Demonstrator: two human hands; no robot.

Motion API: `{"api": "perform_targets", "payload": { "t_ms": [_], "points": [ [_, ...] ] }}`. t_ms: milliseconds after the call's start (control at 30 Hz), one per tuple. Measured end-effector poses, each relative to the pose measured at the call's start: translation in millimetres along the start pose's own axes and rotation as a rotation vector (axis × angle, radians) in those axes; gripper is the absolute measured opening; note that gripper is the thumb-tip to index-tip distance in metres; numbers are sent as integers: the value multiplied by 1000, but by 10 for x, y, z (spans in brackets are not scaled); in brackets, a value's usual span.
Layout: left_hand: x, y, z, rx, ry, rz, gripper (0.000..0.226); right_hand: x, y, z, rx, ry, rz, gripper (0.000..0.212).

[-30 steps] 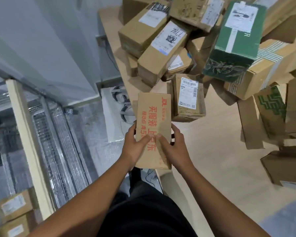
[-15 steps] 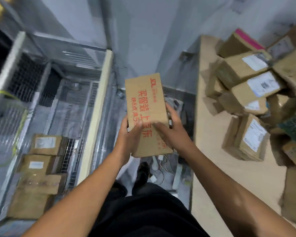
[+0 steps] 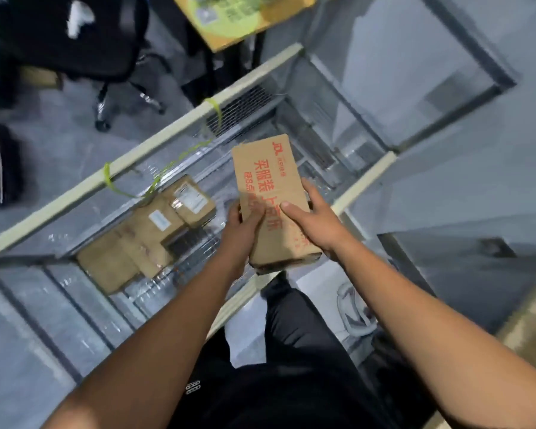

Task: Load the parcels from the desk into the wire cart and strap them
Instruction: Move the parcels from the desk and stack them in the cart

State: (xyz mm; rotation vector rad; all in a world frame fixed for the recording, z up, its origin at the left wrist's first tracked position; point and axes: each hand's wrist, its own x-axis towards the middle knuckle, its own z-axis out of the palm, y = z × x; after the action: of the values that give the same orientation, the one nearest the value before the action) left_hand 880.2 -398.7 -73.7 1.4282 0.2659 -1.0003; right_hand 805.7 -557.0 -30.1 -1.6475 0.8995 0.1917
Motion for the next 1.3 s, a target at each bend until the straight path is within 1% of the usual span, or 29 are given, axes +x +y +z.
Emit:
{"api": "perform_targets", "payload": {
  "t_ms": [100,200,267,333,400,433,467,533,600,667,733,800,833,900,933,1000,1033,1067,1100,1133,1167,1233,1300],
  "points": [
    [514,-56,-105,-78,111,-24,49,735,60,135,-48,-136,29,68],
    [1038,-208,-132,-117,228,-56,51,1473,253,226,-54,-271,88,73],
    [1406,-356,-117,-114,249,-76,51,1959,446,242,-58,-331,95,75],
    [1790,-533,-170,-71,307,-95,45,2415,652,270,-88,-387,83,74],
    [2249,-758,-290,50,353,-70,38,2907,940,302,-118,-457,68,66],
    [2478,-885,-369,122,362,-54,44,3138,1109,324,-148,-497,69,63],
    [2695,-1020,-482,222,378,-38,55,3365,1265,372,-174,-523,66,63],
    [3091,-1282,-755,497,460,11,76,3788,1575,513,-206,-524,47,65],
    [3487,-1543,-1049,741,550,85,88,4178,1890,695,-235,-528,4,60],
    [3878,-1782,-1285,920,611,108,90,4540,2224,883,-256,-548,-36,55],
    [4238,-1994,-1425,1075,624,75,87,4856,2539,1075,-254,-524,-90,48],
    [4545,-2166,-1498,1146,617,23,86,5122,2798,1297,-257,-432,-118,45],
    [4673,-2225,-1502,1160,617,-5,88,5231,2901,1404,-247,-391,-134,49],
    [4839,-2333,-1442,1170,661,-41,94,5376,3099,1604,-252,-359,-109,65],
    [4885,-2382,-1389,1167,701,-18,95,5405,3180,1686,-277,-352,-88,70],
    [4908,-2482,-1261,1160,765,83,92,5410,3324,1809,-362,-377,-68,69],
    [4904,-2513,-1215,1183,775,106,90,5399,3357,1858,-412,-401,-65,79],
    [4897,-2532,-1191,1226,771,84,88,5400,3368,1898,-462,-434,-57,97],
    [4888,-2542,-1190,1271,763,29,87,5409,3363,1930,-495,-470,-53,101],
    [4889,-2531,-1204,1300,753,-28,88,5422,3329,1954,-513,-490,-72,96],
    [4890,-2508,-1220,1307,737,-71,89,5458,3277,1956,-546,-506,-94,86],
    [4890,-2443,-1251,1284,686,-111,93,5542,3158,1926,-657,-537,-121,85],
    [4839,-2352,-1281,1274,617,-134,97,5557,3027,1850,-715,-565,-106,84]
  ]
}}
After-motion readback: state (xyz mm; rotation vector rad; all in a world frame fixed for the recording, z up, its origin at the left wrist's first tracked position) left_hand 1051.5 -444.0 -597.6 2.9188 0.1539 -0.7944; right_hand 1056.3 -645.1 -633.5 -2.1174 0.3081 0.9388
